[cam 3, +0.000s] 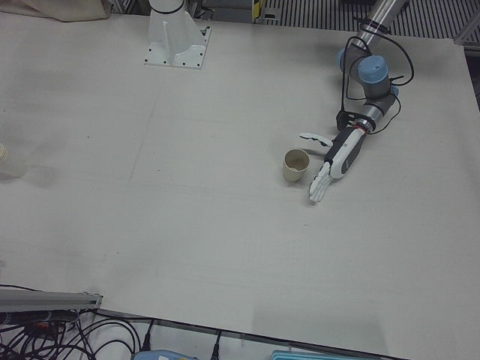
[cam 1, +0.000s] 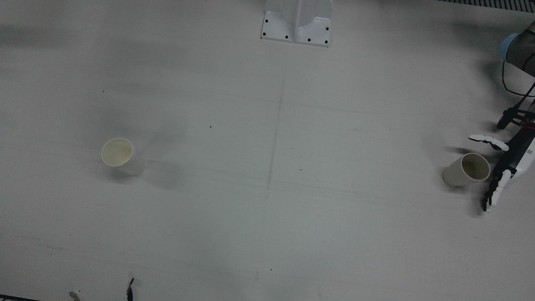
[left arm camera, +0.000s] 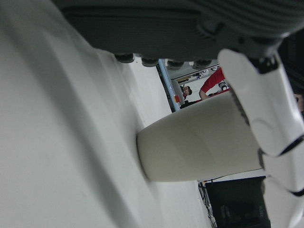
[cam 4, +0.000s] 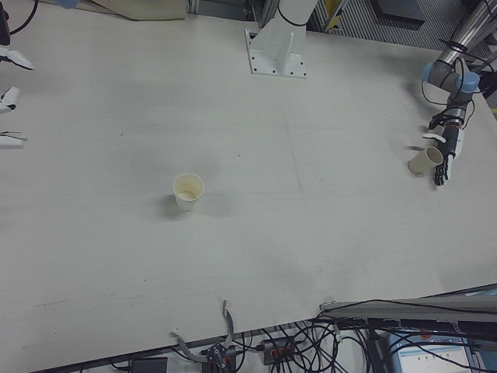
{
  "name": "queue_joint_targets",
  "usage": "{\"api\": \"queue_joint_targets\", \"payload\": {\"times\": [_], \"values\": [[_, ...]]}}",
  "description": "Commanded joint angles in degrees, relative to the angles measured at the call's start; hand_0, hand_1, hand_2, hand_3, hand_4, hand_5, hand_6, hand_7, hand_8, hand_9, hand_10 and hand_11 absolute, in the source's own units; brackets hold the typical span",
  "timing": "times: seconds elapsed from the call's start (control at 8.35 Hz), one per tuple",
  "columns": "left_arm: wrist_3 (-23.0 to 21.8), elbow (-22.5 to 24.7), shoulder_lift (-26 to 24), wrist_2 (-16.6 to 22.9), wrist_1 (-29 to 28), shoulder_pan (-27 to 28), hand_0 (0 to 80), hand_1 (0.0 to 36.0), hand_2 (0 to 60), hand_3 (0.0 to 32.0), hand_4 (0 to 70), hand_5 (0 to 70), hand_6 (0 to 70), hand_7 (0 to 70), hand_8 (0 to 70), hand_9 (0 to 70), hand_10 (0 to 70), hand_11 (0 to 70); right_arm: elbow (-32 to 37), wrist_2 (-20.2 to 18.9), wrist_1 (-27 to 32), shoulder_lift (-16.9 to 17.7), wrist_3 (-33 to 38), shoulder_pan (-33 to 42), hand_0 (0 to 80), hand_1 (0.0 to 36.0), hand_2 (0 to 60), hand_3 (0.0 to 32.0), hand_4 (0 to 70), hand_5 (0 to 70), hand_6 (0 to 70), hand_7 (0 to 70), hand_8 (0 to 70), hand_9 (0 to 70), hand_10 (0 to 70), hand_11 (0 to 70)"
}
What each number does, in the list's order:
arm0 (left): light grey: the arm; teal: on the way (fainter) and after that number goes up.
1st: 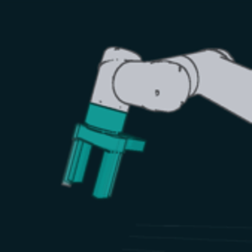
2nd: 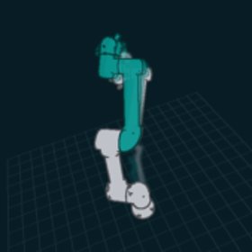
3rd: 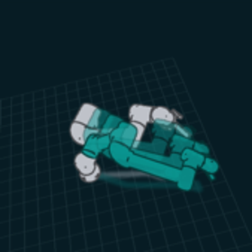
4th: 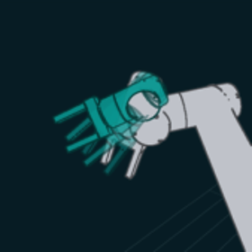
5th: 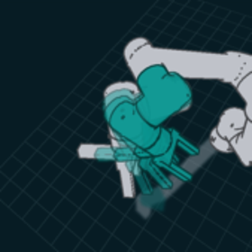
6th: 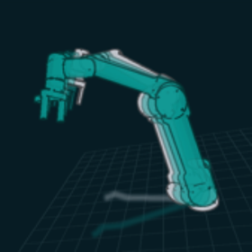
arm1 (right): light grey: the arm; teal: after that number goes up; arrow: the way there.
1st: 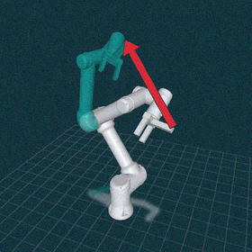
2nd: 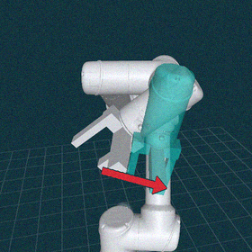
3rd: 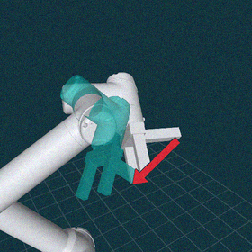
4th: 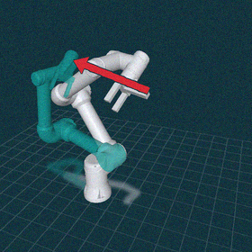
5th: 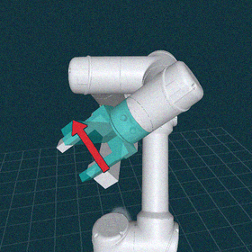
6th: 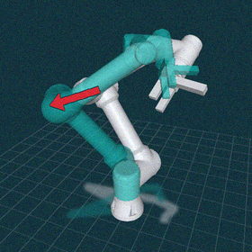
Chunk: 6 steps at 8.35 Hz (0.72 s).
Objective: Pour water
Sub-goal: 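Close the left hand around the white paper cup nearest it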
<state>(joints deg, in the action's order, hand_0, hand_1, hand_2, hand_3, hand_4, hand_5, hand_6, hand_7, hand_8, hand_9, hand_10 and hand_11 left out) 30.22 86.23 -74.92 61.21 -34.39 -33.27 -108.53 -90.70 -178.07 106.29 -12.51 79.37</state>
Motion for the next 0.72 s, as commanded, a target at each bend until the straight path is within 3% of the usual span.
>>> {"api": "queue_joint_targets", "payload": {"times": [0.0,0.24,0.6], "values": [[-0.1,1.8,0.0,0.3,0.0,-2.6,44.4,12.5,15.5,4.4,2.7,0.0,0.0,0.9,0.0,0.0,0.0,0.0,-0.3,0.0,0.0,0.4,0.0,0.1,37.8,4.7,25.7,0.0,41.4,49.3,26.4,28.2,22.4,31.5,25.5,36.6],[0.3,1.9,-0.1,0.3,0.2,-2.6,44.2,12.5,15.8,4.2,2.6,0.0,0.0,0.9,0.0,0.0,0.0,0.0,-0.5,0.0,0.0,0.5,0.0,0.1,38.0,5.0,25.8,0.0,41.3,48.7,26.2,28.0,21.7,30.7,24.4,35.1],[4.1,2.1,-0.4,0.1,0.3,-2.4,46.3,16.6,21.7,6.0,0.0,0.0,0.0,0.0,0.0,0.0,0.0,0.0,-1.0,0.1,0.0,0.8,0.0,0.1,38.1,5.1,25.9,0.0,41.4,47.9,26.0,27.8,21.5,30.5,23.6,33.9]]}}
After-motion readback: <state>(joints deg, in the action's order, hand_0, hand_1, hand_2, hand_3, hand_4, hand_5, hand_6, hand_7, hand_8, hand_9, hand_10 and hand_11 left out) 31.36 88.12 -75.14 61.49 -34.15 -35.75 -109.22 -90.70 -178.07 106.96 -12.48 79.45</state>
